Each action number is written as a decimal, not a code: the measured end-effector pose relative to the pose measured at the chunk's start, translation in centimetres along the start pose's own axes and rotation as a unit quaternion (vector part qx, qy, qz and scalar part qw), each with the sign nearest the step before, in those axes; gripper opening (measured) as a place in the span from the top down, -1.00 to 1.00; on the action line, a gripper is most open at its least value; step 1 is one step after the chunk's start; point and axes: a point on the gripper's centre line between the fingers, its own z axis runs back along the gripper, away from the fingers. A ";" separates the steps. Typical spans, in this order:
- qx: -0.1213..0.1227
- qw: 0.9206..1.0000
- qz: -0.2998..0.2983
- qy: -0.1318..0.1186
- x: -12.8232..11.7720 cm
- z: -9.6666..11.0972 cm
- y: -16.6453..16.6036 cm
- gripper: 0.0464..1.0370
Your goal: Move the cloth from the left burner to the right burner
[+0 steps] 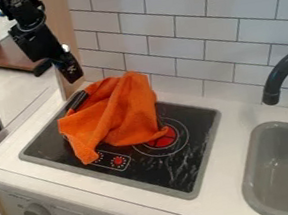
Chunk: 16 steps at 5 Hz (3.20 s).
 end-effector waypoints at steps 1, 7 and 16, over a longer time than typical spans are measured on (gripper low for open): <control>0.016 1.000 0.004 -0.009 0.5 -1.0 0.8 -0.93; 0.033 0.993 0.081 -0.085 -7.4 -4.9 7.7 -0.93; 0.061 0.989 -0.001 -0.134 -2.7 -6.0 18.4 -0.93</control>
